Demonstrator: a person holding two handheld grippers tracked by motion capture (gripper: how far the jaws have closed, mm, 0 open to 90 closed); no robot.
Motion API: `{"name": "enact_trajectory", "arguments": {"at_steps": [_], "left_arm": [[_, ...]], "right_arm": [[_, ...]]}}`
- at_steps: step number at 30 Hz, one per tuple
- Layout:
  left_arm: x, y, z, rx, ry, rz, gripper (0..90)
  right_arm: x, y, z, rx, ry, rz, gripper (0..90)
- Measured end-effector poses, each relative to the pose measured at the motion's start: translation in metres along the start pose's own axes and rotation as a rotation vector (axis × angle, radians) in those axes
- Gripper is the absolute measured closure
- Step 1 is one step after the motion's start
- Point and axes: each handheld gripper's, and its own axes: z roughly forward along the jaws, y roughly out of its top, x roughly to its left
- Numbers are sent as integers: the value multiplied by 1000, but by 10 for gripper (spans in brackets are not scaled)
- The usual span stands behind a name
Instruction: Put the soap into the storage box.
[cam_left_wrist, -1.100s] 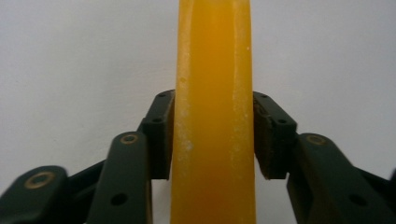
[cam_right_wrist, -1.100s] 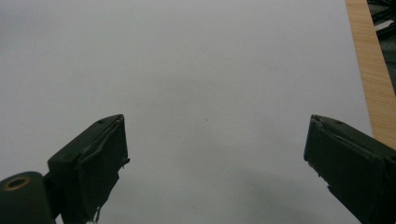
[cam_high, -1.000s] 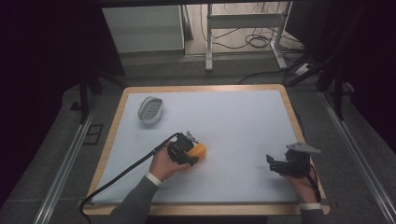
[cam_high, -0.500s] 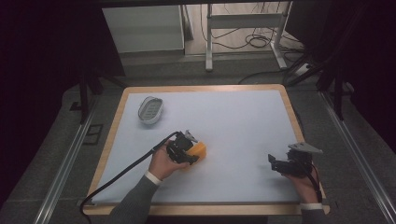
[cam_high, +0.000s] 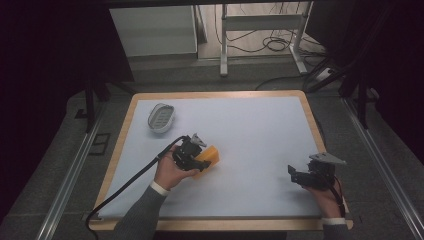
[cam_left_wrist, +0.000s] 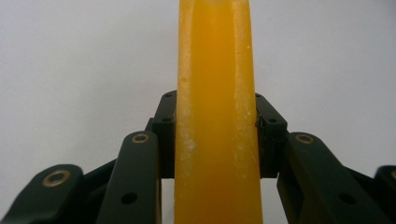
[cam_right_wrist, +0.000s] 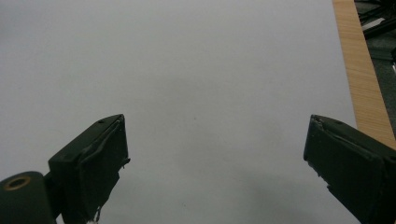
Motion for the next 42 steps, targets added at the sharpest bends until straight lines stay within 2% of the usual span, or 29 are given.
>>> {"name": "enact_trajectory", "arguments": {"at_steps": [9, 15, 25, 32, 42], "left_arm": [[7, 2, -8, -7, 12, -10, 615], [14, 3, -16, -30, 18, -26, 615], [25, 5, -23, -40, 16, -47, 615], [34, 6, -32, -58, 29, -66, 615], [45, 7, -40, -59, 49, -79, 615]], "right_arm": [[0, -1, 1, 6, -1, -2, 65], [-1, -1, 0, 5, -7, 2, 65], [-3, -1, 1, 7, -7, 5, 65], [-3, -1, 2, 11, -11, 11, 65], [-3, -1, 1, 10, -16, 15, 65]]}}
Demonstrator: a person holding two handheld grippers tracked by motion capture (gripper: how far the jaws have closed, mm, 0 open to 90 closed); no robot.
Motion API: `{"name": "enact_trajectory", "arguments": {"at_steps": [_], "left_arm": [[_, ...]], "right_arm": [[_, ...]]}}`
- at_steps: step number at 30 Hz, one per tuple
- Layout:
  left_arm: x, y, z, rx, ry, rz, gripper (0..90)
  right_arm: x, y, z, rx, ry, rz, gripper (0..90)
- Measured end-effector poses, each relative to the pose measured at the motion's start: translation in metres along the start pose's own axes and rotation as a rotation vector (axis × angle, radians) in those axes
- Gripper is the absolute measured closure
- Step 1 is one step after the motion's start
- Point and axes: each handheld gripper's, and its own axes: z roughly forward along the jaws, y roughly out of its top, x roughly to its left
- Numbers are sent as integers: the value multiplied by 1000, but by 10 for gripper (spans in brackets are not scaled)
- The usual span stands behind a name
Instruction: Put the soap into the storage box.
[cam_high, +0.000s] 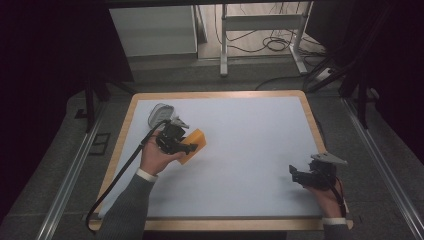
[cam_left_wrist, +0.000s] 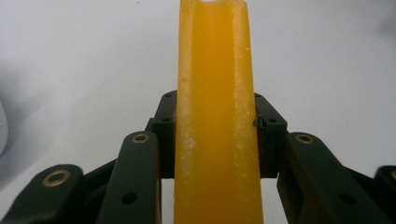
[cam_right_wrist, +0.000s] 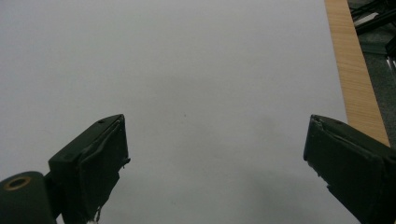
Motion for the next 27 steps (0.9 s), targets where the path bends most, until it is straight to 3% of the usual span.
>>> {"name": "enact_trajectory", "arguments": {"at_steps": [27], "left_arm": [[25, 3, -13, 3, 35, -32, 615]], "right_arm": [[-1, -1, 1, 3, -5, 2, 65]]}}
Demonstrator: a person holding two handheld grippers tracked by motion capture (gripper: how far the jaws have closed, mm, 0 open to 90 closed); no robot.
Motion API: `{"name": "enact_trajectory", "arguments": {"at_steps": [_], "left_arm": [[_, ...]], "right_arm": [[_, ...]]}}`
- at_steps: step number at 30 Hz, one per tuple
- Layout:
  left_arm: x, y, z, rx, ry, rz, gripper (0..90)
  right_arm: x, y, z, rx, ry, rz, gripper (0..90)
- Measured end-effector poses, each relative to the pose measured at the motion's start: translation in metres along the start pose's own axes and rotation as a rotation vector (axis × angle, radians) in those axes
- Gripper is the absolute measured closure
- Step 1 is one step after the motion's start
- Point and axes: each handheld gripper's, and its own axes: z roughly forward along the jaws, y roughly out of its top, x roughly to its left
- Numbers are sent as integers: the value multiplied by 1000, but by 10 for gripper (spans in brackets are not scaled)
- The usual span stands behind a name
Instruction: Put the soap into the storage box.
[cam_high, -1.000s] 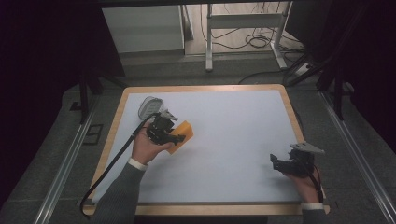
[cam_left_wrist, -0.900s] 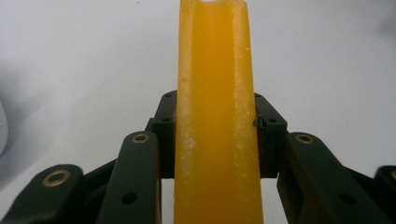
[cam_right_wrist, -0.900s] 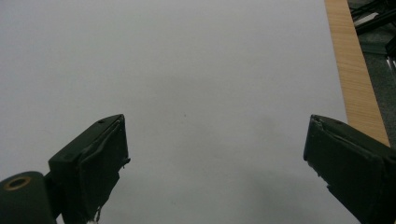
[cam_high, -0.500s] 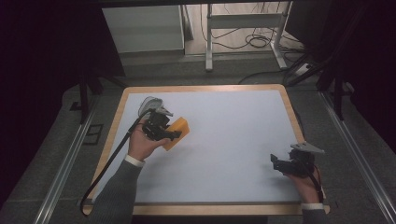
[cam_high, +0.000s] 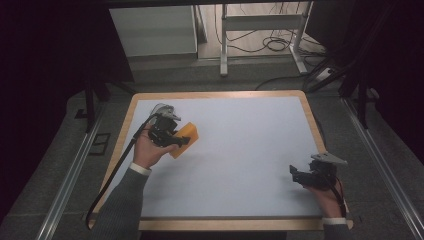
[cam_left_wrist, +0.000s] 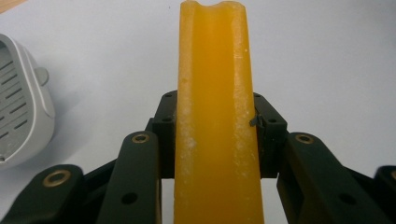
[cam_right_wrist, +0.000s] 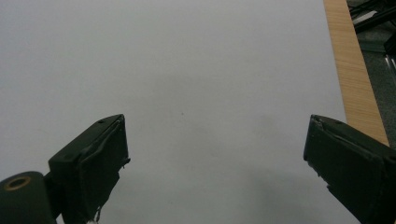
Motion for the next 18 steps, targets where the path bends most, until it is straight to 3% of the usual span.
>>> {"name": "enact_trajectory", "arguments": {"at_steps": [18], "left_arm": [[15, 2, -5, -1, 21, -32, 616]], "right_arm": [[-2, -1, 1, 5, -1, 4, 65]]}}
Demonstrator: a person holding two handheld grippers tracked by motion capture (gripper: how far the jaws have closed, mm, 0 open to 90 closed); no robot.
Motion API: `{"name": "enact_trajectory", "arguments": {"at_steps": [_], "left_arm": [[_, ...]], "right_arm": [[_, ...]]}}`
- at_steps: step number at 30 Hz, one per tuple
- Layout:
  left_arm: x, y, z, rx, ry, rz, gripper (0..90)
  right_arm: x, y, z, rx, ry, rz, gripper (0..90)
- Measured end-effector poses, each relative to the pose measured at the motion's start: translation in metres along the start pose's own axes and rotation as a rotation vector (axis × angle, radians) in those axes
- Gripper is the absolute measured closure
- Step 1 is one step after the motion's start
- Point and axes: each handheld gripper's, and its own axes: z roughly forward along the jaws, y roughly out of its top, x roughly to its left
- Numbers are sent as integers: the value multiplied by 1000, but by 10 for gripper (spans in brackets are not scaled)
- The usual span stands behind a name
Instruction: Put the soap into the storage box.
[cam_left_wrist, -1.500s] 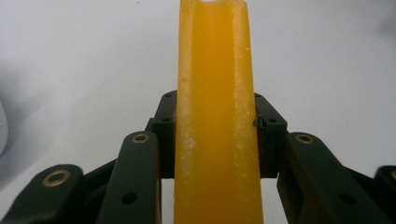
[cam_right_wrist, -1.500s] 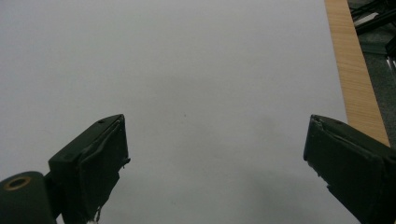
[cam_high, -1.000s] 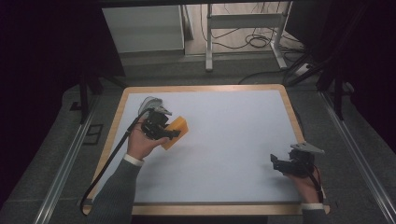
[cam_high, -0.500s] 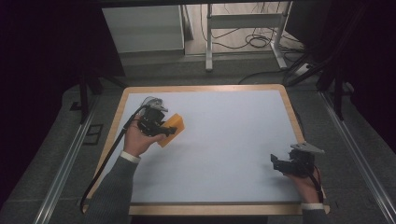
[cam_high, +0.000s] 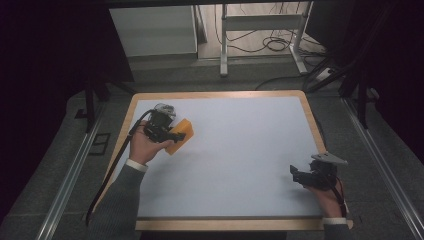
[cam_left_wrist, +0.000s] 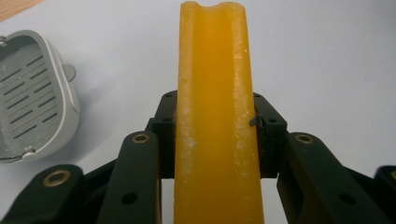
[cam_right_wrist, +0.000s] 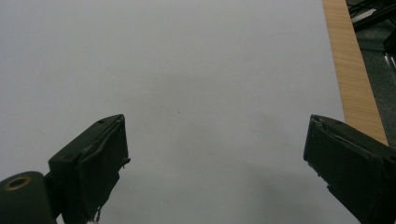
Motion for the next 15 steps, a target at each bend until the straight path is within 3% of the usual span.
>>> {"name": "enact_trajectory", "arguments": {"at_steps": [15], "left_arm": [[13, 5, -5, 1, 6, -21, 616]], "right_arm": [[0, 0, 0, -1, -1, 2, 65]]}}
